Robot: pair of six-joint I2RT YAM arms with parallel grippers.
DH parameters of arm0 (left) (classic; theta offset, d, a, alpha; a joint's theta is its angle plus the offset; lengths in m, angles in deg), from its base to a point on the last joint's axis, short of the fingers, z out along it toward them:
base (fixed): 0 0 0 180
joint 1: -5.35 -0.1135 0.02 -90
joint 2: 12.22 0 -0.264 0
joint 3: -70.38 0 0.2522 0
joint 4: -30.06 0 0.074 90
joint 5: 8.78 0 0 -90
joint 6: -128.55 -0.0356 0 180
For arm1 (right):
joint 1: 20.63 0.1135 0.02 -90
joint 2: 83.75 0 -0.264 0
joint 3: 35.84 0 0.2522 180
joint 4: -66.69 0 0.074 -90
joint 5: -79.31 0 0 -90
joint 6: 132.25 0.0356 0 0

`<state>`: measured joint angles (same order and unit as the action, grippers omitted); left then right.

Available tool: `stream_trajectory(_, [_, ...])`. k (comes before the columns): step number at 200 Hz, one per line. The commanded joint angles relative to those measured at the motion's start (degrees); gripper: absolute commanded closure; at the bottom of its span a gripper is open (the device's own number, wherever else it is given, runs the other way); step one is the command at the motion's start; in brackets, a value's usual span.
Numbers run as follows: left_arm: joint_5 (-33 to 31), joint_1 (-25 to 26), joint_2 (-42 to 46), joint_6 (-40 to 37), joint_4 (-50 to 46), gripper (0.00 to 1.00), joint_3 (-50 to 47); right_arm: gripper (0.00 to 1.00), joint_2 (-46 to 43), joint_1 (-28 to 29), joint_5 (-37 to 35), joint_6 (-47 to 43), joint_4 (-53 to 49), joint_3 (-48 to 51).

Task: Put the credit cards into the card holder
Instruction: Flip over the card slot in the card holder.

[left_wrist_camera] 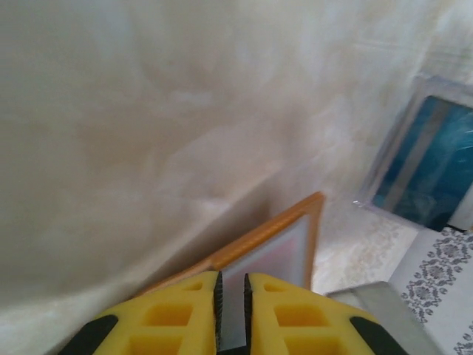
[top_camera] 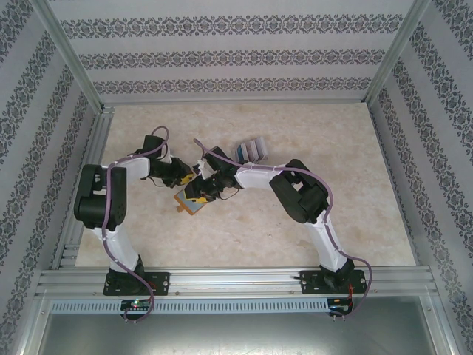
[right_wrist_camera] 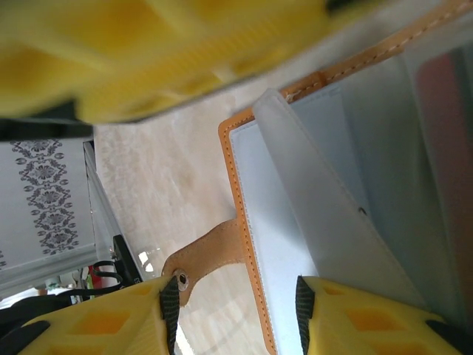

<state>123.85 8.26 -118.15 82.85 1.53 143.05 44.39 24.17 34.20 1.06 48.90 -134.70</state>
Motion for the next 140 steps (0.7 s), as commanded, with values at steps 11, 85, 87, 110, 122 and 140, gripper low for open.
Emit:
stream_trajectory(11, [-1.33, 0.66, -1.56, -3.67, -4.57, 0.85, -1.38, 0.50, -0.30, 0.46, -3.35, -2.14, -3.03, 0.55])
stream_trajectory(85, [-3.79, 0.60, -2.79, -5.76, -6.23, 0.90, -1.72, 0.43, -12.51, -3.29, -2.03, -2.96, -4.69, -0.23])
stream_trajectory(87, [-3.87, 0.60, -2.72, -5.83, -6.30, 0.90, -1.66, 0.43, -12.94, -3.53, -2.18, -3.14, -4.85, -0.17])
stream_trajectory(110, [-3.83, 0.59, -2.73, -6.06, -6.72, 0.90, -0.91, 0.43, -15.83, -6.39, -6.10, -6.35, -8.93, 1.07])
stream_trajectory(122, [-3.49, 0.55, -2.83, -6.02, -6.66, 0.90, -0.60, 0.43, -15.26, -7.33, -7.37, -7.43, -10.71, 1.20])
stream_trajectory(140, [-2.76, 0.59, -2.83, -5.74, -6.59, 0.90, -0.55, 0.43, -13.32, -7.17, -7.91, -6.99, -9.70, 1.65])
